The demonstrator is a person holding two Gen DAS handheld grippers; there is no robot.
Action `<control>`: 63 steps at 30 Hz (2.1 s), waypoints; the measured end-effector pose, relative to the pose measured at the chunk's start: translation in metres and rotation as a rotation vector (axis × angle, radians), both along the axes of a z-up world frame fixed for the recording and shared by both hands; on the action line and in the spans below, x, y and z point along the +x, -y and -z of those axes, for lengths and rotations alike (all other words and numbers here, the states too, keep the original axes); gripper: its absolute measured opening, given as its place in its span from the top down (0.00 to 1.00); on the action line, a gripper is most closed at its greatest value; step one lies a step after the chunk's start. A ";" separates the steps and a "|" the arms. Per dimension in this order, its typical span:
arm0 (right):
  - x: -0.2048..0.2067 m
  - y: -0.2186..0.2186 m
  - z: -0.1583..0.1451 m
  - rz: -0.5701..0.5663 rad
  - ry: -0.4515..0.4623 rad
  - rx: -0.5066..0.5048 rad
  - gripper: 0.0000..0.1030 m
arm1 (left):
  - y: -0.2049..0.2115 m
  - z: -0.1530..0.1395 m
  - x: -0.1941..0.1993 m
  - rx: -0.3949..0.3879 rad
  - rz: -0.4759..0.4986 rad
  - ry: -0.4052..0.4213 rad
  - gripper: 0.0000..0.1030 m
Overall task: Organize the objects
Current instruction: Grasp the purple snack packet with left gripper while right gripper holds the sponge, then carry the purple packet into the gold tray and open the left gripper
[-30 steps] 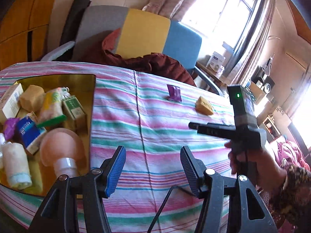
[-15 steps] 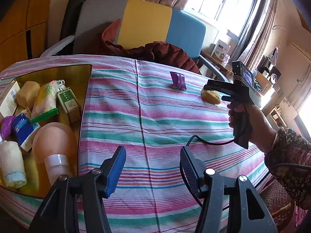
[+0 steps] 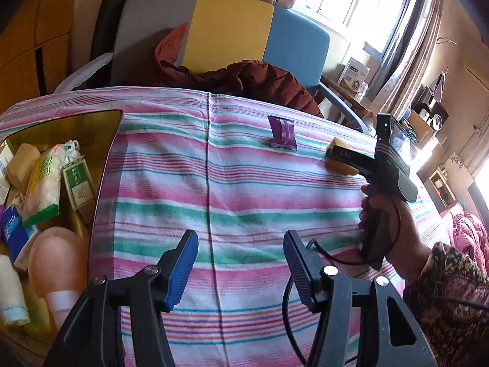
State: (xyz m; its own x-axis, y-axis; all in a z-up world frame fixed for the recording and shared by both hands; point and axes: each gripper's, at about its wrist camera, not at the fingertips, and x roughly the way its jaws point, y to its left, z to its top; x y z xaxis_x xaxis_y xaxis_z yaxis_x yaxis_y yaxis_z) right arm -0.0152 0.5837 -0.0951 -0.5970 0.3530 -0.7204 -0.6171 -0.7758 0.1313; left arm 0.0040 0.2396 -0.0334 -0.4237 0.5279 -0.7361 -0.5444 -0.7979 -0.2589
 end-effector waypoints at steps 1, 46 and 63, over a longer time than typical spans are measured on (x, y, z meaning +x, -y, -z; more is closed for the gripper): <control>0.003 0.001 -0.001 0.014 -0.005 0.010 0.35 | -0.008 -0.002 -0.005 -0.004 0.001 -0.005 0.43; 0.013 0.001 -0.001 0.145 0.011 0.088 0.34 | -0.163 0.043 -0.096 -0.021 0.000 -0.103 0.65; 0.004 0.030 -0.016 0.114 0.040 0.275 0.34 | -0.065 0.018 -0.023 0.110 -0.007 -0.069 0.65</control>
